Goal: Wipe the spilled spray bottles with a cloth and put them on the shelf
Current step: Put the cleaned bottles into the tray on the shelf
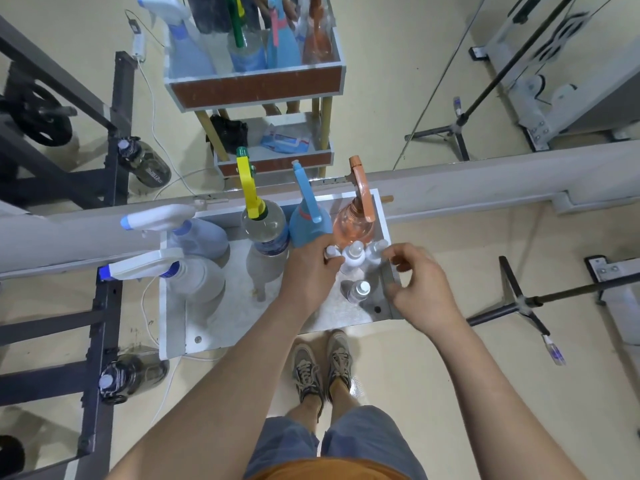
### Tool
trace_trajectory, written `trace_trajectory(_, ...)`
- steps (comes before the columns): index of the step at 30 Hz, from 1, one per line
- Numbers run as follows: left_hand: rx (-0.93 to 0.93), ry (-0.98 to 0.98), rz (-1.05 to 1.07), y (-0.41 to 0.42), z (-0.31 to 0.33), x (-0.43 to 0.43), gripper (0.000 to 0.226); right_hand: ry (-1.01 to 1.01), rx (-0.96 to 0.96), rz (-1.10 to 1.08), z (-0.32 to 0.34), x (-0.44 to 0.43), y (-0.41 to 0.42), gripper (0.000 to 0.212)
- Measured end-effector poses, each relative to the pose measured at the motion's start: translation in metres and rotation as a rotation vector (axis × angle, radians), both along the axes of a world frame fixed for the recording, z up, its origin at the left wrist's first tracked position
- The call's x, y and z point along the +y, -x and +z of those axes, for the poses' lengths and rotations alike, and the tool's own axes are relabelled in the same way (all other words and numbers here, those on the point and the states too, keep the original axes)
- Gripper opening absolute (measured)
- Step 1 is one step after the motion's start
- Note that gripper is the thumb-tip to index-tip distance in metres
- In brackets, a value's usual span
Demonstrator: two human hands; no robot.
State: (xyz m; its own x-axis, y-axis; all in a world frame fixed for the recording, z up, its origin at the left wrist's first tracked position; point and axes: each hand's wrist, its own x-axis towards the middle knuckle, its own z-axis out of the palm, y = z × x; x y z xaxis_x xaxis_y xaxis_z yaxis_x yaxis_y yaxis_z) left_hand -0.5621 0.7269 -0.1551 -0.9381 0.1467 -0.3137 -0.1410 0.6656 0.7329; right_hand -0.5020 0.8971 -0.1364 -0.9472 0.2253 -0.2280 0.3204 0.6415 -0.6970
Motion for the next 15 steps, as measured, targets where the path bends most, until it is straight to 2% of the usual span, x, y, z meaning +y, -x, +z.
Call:
trace_trajectory(2,-0.002,-0.026,-0.001,-0.002,0.002,-0.002,0.025,-0.038,-0.127,0.077,-0.011,-0.01,-0.013,0.047)
trace_trajectory(4,-0.013,-0.051,0.036,-0.006,0.002,-0.005,0.033,-0.085,-0.196,0.069,-0.024,-0.021,-0.017,0.046)
trace_trajectory(7,-0.06,-0.048,0.081,-0.01,-0.005,-0.011,0.044,-0.132,-0.103,0.037,-0.035,-0.027,-0.016,0.024)
trace_trajectory(10,-0.161,-0.1,0.079,-0.01,-0.02,-0.014,0.055,-0.238,-0.008,0.014,-0.038,-0.019,-0.018,0.015)
trace_trajectory(15,-0.171,-0.22,0.159,-0.021,-0.043,-0.01,0.046,-0.257,-0.04,-0.064,-0.047,-0.002,-0.016,0.013)
